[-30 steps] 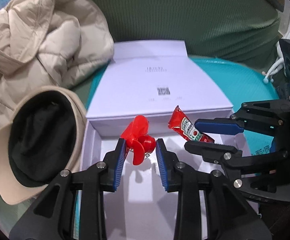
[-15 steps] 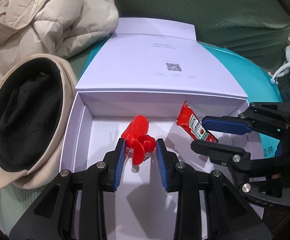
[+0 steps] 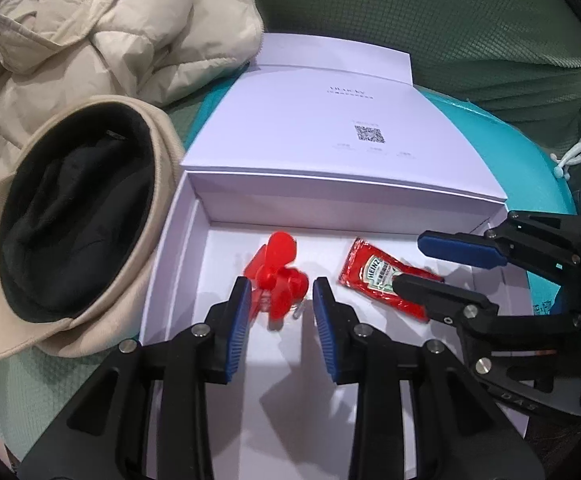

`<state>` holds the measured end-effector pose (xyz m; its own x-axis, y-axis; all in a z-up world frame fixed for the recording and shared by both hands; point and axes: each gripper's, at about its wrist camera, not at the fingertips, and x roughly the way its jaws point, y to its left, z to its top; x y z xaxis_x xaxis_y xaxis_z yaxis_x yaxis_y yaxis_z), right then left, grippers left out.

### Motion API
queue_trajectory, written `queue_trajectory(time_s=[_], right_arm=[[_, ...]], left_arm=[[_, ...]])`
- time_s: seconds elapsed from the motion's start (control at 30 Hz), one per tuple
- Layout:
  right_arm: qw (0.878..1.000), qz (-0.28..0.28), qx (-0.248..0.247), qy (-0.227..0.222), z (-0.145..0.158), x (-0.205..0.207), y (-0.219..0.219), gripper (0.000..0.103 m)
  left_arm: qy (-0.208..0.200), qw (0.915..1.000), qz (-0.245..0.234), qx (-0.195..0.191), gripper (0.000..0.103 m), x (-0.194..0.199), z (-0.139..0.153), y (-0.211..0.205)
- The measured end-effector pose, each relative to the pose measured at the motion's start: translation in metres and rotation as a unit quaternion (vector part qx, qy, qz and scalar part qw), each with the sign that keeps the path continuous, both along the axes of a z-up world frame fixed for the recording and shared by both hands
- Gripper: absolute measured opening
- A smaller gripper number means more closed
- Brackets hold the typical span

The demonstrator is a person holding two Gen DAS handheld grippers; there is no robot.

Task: Organize objects
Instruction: 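Open the left tool to drop the fan while the right tool releases the ketchup packet into the box, then move both tools back toward the remaining snacks beside the box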

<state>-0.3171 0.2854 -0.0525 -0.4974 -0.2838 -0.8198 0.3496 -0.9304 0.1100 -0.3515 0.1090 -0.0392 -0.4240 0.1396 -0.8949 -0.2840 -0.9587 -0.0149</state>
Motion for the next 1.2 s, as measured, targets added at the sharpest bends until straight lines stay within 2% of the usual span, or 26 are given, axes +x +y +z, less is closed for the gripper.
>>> queue_trajectory(time_s=[0.17,0.33,0.4,0.47,0.6,0.9,1.13,1.2], right_arm=[[1.000,0.001,0.009,0.005,0.004,0.002,-0.006,0.030],[0.999,-0.013,0.027,0.027,0.019,0.009,-0.010,0.041],[0.998,-0.028,0.045,0.027,0.025,0.009,-0.012,0.049],[0.997,-0.037,0.065,0.031,0.033,0.013,-0.014,0.049],[0.997,-0.048,0.053,0.040,0.056,0.024,-0.016,0.058],[0.993,-0.060,0.070,0.078,0.113,0.054,-0.031,0.061],[0.990,-0.065,0.078,0.095,0.144,0.081,-0.035,0.063],[0.991,-0.064,0.072,0.096,0.153,0.089,-0.036,0.067]], left_arm=[[0.007,0.9999,0.010,0.012,0.033,0.008,0.010,-0.008],[0.023,0.9996,0.010,0.014,0.037,0.014,0.025,-0.013],[0.034,0.9993,0.009,0.013,0.039,0.019,0.035,-0.016],[0.043,0.9989,0.014,0.010,0.042,0.022,0.044,-0.019],[0.058,0.9977,0.017,0.029,0.050,0.034,0.065,-0.028],[0.093,0.9945,0.011,0.047,0.055,0.067,0.114,-0.036],[0.126,0.9911,0.004,0.045,0.055,0.095,0.151,-0.037],[0.132,0.9902,0.003,0.046,0.055,0.103,0.160,-0.037]])
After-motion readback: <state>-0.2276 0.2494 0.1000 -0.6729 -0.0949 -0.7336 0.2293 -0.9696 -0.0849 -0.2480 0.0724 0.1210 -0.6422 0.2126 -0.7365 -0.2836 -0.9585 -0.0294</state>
